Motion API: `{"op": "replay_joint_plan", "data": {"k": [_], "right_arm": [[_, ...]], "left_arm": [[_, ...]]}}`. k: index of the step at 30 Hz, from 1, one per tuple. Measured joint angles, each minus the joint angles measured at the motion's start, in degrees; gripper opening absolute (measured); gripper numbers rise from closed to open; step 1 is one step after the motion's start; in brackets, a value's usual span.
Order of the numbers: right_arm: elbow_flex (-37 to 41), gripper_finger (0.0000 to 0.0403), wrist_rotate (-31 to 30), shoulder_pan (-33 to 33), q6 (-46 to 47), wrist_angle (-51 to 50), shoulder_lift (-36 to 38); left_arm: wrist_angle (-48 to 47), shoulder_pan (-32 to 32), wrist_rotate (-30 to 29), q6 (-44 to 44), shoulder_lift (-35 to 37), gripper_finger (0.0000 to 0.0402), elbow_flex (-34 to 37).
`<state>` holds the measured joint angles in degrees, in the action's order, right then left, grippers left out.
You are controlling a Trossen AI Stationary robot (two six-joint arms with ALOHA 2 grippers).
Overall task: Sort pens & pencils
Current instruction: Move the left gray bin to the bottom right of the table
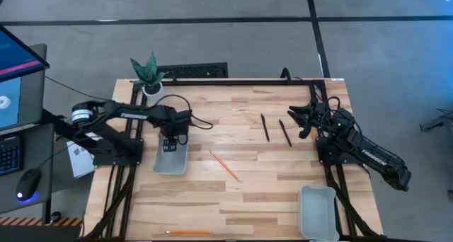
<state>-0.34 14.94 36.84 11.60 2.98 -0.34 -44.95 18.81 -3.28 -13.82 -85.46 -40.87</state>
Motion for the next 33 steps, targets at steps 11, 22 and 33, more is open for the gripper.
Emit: {"op": "replay_joint_plan", "data": {"k": [11,22,33], "right_arm": [[0.0,0.0139,0.0,0.0,-0.02,-0.01,-0.02],[0.0,0.0139,0.0,0.0,-0.05,-0.01,-0.02],[0.0,0.0139,-0.02,0.0,-0.04,0.0,-0.04]], "left_arm": [[0.03,0.0,0.99,-0.66,-1.39,0.0214,-2.47],[1.5,0.0,1.1,-1.39,-2.05,0.0089,-3.49],[2.05,0.04,2.6,-1.84,-5.17,0.0033,-3.75]]}}
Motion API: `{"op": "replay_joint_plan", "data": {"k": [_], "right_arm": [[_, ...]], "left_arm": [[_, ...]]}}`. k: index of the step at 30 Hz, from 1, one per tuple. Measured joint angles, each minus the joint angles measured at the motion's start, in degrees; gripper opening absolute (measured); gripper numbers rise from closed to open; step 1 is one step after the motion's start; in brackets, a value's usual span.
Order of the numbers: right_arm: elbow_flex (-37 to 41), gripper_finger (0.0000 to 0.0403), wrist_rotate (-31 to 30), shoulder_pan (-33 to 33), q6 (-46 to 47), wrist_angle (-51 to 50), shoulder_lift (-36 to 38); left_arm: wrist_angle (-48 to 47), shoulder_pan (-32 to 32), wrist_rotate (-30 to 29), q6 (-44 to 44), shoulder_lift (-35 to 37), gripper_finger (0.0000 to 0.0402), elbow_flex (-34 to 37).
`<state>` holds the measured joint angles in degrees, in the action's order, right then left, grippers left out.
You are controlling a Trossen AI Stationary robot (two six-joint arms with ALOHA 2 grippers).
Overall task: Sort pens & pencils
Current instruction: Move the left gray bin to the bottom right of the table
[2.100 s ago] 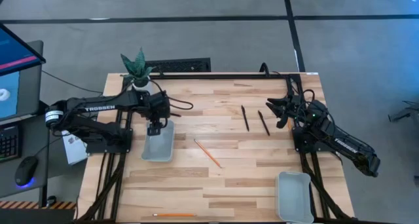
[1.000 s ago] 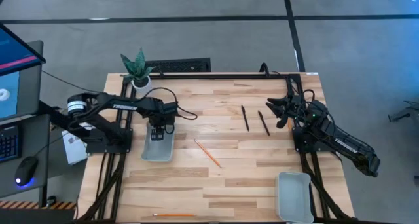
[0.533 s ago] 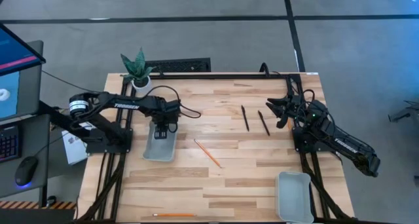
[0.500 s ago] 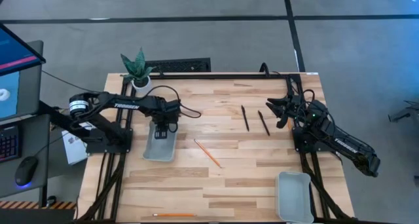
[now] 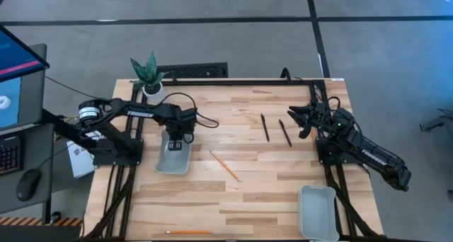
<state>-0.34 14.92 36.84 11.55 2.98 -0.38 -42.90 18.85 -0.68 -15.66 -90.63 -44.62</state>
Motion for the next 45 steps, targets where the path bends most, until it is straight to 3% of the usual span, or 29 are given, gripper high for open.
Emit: {"op": "replay_joint_plan", "data": {"k": [8,29,45], "right_arm": [[0.0,0.0139,0.0,0.0,0.0,0.0,-0.02],[0.0,0.0139,0.0,0.0,0.0,-0.01,-0.02],[0.0,0.0139,0.0,0.0,0.01,0.0,-0.02]], "left_arm": [[0.23,0.0,0.23,0.04,0.09,0.0003,0.09],[0.05,-0.04,0.25,0.06,-0.02,0.0,-0.08],[-11.57,-0.07,0.02,0.59,-0.31,0.0,-14.4]]}}
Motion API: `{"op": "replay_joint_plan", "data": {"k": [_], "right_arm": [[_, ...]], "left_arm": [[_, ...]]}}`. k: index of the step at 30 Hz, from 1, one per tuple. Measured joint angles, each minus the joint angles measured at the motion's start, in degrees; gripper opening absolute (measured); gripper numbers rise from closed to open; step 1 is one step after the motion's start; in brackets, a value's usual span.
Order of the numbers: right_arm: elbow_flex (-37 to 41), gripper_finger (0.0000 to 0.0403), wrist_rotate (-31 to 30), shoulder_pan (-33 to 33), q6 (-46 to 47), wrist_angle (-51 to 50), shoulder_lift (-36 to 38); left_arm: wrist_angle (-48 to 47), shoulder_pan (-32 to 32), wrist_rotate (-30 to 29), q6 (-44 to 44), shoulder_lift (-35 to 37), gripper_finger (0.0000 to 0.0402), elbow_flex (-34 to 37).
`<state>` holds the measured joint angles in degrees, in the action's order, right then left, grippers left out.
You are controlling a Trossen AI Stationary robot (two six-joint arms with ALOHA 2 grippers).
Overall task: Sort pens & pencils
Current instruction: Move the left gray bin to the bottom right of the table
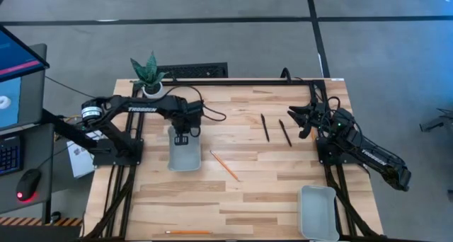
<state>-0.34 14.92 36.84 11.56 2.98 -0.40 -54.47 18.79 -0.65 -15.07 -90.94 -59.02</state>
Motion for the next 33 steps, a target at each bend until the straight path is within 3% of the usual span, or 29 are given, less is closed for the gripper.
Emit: {"op": "replay_joint_plan", "data": {"k": [9,20,33], "right_arm": [[0.0,0.0139,0.0,0.0,0.02,0.0,0.0],[0.0,0.0139,0.0,0.0,0.04,0.0,0.0],[0.0,0.0139,0.0,0.0,0.14,0.0,0.05]], "left_arm": [[-7.22,-0.85,5.15,8.23,0.13,0.0,-12.33],[-5.25,-9.41,4.93,14.31,-0.81,0.0,-24.76],[3.63,-16.83,4.66,21.74,-4.12,0.0,-27.65]]}}
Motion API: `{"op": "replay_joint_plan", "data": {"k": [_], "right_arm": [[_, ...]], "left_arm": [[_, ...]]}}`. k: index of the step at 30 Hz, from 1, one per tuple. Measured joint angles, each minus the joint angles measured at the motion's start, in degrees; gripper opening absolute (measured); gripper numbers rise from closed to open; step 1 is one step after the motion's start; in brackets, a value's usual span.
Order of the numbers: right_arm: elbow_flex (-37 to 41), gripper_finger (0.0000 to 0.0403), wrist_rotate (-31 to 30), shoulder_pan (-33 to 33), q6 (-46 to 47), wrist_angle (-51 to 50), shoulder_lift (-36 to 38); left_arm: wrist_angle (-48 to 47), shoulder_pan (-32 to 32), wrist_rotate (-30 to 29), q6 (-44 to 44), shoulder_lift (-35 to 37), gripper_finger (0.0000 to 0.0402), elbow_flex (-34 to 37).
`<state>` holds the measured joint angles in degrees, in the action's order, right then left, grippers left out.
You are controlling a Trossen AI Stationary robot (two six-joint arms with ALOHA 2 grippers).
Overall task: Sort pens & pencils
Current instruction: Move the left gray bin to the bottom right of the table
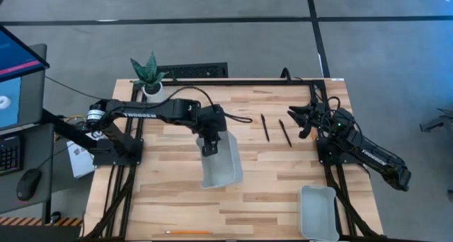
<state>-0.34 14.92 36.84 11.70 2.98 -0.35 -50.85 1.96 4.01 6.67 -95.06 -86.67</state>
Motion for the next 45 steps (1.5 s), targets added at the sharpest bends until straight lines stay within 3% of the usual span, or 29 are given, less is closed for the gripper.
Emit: {"op": "replay_joint_plan", "data": {"k": [7,13,17,29,45], "right_arm": [[0.0,0.0139,0.03,-0.06,0.95,-0.12,-0.01],[0.01,0.0139,0.02,-0.07,4.08,0.0,-0.01],[0.01,0.0139,0.02,-0.07,9.32,0.01,-0.01],[-3.31,0.0139,1.16,-0.48,27.96,1.25,0.1],[-9.23,0.0139,1.75,-2.86,23.87,2.94,0.06]], "left_arm": [[2.39,-3.85,0.64,1.51,-5.44,0.0,0.0],[8.52,-6.51,6.03,1.7,-9.97,0.0,0.02],[12.06,-7.28,7.93,1.63,-12.25,0.0,-0.72],[8.57,-8.33,4.41,4.59,-14.83,0.0,-1.98],[4.7,-13.84,2.32,12.92,-19.08,0.0,-2.0]]}}
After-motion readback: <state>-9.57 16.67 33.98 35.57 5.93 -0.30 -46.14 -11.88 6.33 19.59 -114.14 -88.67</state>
